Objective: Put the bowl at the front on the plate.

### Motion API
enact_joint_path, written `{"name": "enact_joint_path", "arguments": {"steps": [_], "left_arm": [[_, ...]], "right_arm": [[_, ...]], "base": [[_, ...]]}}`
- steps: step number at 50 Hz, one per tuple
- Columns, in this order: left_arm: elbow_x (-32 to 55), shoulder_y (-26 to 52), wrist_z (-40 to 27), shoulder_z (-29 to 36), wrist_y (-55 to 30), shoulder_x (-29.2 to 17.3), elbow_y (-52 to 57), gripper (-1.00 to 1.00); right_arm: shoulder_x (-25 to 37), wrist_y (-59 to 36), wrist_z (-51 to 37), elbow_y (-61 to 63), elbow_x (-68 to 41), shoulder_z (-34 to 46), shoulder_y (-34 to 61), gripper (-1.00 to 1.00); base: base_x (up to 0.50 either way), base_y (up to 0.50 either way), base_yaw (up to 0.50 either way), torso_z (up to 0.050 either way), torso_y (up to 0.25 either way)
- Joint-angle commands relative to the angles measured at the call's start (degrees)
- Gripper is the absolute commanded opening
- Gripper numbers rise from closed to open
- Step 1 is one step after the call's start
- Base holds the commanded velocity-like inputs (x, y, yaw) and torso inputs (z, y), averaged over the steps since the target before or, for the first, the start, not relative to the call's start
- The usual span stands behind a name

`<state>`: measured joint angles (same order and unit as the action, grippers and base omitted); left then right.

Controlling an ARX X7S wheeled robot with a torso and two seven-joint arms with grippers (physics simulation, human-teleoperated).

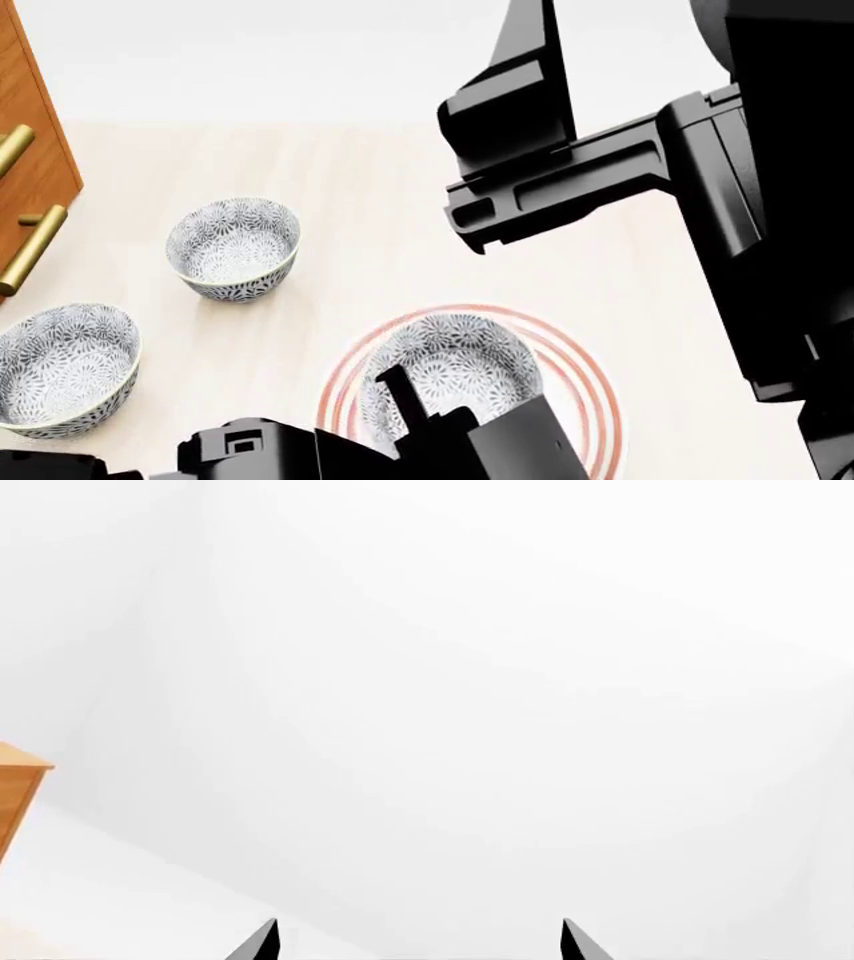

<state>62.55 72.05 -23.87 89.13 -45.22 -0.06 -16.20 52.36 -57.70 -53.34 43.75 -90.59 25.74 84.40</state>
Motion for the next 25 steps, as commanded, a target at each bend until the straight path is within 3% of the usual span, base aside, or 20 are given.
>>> {"name": "enact_joint_path", "arguments": {"steps": [1,22,23,25], "left_arm": [[-1.5,-0.9,-0.6,-0.2,0.1,0.1,0.6,-1.0],[-0.8,-1.7,-2.2,-0.4,2.0,0.1,-0.7,-1.0],[-1.5,-1.7,-1.7,-0.2,1.9,0.1,-0.5,1.0],[-1.1,-1.9,-2.1,-0.4,2.1,0.1,-1.0,1.0]], "right_arm": [[0.2,0.3,-0.1,0.1,0.1,0.0,-0.5,1.0],[0.1,0.7,0.2,0.3,0.7,0.3,-1.0,1.0],[0.1,0.7,0.1,0.3,0.7,0.2,-1.0,1.0],[0.2,0.7,0.0,0.4,0.7,0.3,-1.1,1.0]], "base": [[0.0,0.0,0.0,0.0,0.0],[0.0,0.0,0.0,0.0,0.0],[0.0,0.0,0.0,0.0,0.0],[0.0,0.0,0.0,0.0,0.0]]}}
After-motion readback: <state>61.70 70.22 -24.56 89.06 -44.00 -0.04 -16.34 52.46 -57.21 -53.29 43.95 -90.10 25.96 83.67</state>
